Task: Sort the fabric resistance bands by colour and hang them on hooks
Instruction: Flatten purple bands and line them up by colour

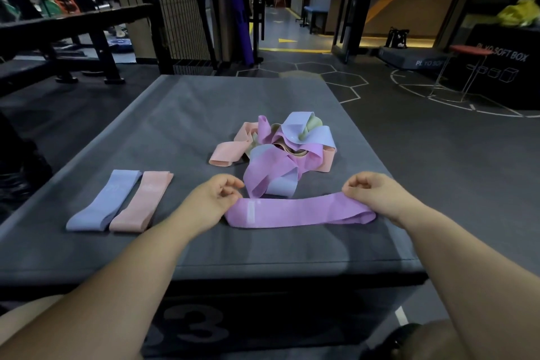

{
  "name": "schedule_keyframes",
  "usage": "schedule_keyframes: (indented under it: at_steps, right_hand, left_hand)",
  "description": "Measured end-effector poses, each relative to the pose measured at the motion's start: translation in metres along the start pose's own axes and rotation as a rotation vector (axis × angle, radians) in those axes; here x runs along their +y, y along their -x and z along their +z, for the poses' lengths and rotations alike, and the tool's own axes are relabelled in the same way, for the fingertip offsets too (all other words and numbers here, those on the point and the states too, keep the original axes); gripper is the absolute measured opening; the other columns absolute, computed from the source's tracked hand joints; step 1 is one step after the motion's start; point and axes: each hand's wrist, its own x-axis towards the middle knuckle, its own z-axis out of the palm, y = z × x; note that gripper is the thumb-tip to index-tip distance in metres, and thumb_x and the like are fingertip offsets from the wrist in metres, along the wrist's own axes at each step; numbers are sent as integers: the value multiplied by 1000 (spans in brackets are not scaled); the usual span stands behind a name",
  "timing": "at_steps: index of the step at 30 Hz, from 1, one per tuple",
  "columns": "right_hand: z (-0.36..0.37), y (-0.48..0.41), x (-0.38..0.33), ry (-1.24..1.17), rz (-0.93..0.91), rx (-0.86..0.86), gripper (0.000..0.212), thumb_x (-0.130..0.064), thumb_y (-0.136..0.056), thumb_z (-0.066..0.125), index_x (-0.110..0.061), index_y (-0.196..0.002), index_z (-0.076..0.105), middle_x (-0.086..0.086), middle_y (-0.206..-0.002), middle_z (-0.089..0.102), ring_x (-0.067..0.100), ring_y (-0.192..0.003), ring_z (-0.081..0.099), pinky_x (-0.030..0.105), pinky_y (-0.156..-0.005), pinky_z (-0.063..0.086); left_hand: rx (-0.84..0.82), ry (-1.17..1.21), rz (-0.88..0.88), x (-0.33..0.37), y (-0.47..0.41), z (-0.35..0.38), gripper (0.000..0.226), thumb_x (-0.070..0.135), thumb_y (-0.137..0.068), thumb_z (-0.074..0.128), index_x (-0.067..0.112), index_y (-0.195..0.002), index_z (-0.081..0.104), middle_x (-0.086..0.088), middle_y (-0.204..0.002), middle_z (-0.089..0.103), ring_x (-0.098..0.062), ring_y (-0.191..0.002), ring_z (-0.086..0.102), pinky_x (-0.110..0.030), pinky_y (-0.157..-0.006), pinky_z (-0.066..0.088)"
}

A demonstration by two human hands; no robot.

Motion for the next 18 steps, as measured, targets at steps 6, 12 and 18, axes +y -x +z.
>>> schedule_keyframes:
  at_steps: [6,12,18]
  right_hand:
    - [-4,0,1,164,-52,39,7,-16,-86,68,-22,-83,71,-8,-82,67,3,-75,58,15,-64,43]
    - [-8,-4,7,280,-63,74,8,-19,-86,67,-28,-87,68,-9,-87,66,3,-78,57,18,-66,42]
    - [-9,-5,9,366,-57,85,10,-19,-90,63,-29,-92,65,-11,-83,60,3,-75,53,15,-62,37]
  left_hand:
    - [121,-267,-37,-11,-4,1,16,26,-91,60,41,-92,55,19,-92,64,-9,-93,62,-29,-86,48]
    - [-30,-233,-8,-2,0,1,8,26,-88,66,33,-91,64,12,-93,67,-10,-90,62,-23,-79,46]
    - [0,-171,-23,1,-2,3,14,23,-92,61,26,-79,63,9,-82,65,-11,-76,54,-24,-70,41]
